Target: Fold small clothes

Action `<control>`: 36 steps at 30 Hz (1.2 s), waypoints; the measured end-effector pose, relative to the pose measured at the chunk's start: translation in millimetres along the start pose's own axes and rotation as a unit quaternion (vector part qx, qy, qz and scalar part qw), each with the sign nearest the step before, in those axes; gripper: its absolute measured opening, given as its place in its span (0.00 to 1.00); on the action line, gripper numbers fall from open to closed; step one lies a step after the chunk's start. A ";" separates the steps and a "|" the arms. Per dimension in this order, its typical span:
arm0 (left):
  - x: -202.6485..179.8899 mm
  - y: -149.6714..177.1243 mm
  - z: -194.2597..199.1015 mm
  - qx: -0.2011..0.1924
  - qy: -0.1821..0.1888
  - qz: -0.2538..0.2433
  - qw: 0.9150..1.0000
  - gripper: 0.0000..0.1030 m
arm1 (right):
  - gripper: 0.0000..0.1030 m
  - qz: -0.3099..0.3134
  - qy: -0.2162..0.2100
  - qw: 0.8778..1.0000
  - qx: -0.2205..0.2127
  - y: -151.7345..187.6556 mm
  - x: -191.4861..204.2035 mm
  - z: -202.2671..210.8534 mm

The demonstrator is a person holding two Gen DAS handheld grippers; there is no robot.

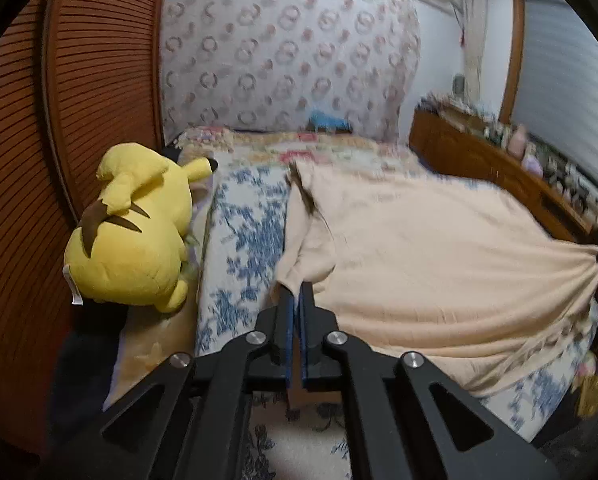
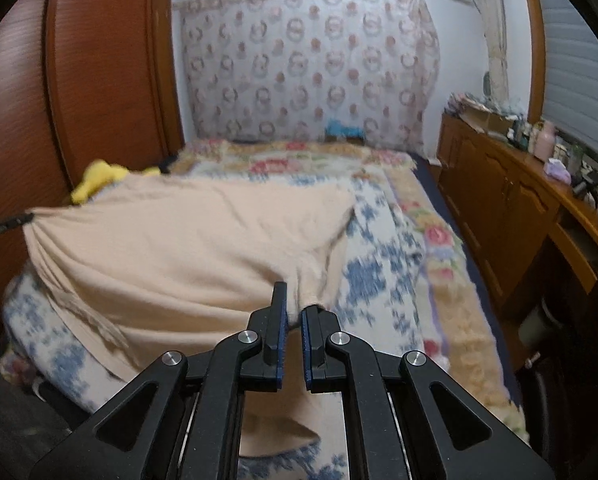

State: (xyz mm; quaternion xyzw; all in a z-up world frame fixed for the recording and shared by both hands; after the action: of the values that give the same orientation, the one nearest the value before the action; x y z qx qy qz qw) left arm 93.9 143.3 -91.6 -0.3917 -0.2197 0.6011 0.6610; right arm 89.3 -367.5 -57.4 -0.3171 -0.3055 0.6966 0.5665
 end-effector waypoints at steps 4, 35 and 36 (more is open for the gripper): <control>-4.2 9.4 0.8 0.013 0.004 -0.004 1.000 0.14 | 0.28 0.005 0.024 0.999 0.020 14.6 -6.5 -10.7; 10.3 47.0 -21.8 0.065 -0.023 0.028 0.997 0.52 | 0.62 0.067 -0.055 0.994 0.065 32.5 102.1 -65.3; 10.0 47.5 -22.0 0.067 -0.023 0.027 0.997 0.52 | 0.62 0.067 -0.054 0.994 0.067 33.7 103.0 -66.4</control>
State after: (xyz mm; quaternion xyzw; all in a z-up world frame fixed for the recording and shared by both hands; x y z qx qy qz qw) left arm 82.9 146.0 -143.6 -0.3388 -0.1835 0.6411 0.6637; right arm 105.3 -267.7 -134.3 -0.2605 -0.2665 0.7679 0.5211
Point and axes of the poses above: each gripper's, at about its wrist camera, not at the fingertips, and z roughly against the way its jaws point, x to its left, y to its underside, the point moved 6 cm from there along -z, roughly the way its jaws point, and after that the axes turned 8 degrees about y, right-handed, at the moved point
